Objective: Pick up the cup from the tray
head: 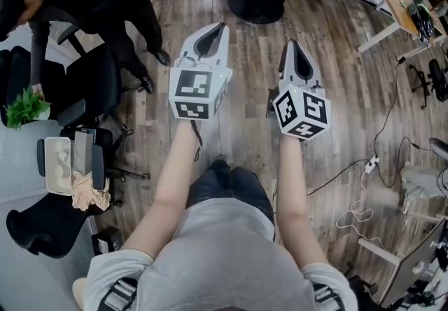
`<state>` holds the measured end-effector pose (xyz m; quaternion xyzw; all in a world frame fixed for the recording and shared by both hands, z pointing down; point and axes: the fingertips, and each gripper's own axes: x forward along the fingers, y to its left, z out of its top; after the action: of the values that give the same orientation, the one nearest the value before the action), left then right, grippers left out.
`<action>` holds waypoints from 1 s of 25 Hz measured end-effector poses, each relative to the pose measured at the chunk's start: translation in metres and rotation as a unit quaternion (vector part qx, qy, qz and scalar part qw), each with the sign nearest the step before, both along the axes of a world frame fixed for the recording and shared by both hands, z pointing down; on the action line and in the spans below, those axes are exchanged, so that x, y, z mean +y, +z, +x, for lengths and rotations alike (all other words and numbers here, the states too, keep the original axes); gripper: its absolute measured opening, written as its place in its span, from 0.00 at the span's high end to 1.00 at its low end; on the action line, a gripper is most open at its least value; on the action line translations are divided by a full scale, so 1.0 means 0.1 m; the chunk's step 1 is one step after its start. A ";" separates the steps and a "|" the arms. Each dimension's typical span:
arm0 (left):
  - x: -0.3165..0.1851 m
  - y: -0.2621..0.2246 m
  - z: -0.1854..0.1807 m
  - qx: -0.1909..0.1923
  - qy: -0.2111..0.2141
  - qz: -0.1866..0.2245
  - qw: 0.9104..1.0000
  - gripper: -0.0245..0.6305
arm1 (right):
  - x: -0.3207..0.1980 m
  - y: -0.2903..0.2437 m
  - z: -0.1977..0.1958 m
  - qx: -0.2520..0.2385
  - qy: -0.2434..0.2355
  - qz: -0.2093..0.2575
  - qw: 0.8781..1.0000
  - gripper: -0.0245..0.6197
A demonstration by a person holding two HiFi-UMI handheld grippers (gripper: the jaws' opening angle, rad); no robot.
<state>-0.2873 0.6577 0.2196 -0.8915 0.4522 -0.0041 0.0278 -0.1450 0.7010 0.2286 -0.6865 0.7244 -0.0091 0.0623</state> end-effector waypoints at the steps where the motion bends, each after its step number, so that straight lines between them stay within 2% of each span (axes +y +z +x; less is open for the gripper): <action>1: -0.08 0.00 0.02 0.001 0.000 0.000 1.000 0.95 | -0.07 0.00 0.02 0.000 0.001 -0.001 1.000 0.95; 13: -0.93 0.14 0.46 -0.008 -0.002 -0.020 1.000 0.95 | -0.89 0.10 0.57 -0.009 0.012 -0.013 1.000 0.95; 19: -1.49 0.17 0.73 -0.010 -0.011 -0.022 1.000 0.95 | -1.50 0.10 0.77 -0.004 -0.006 -0.013 1.000 0.95; 25: -2.09 0.06 1.14 -0.006 -0.023 -0.018 1.000 0.95 | -2.13 -0.02 1.15 0.003 -0.022 -0.008 1.000 0.95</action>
<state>-0.1730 0.4487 0.2258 -0.8812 0.4721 -0.0187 0.0143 -0.0303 0.4880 0.2263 -0.6706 0.7397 -0.0145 0.0541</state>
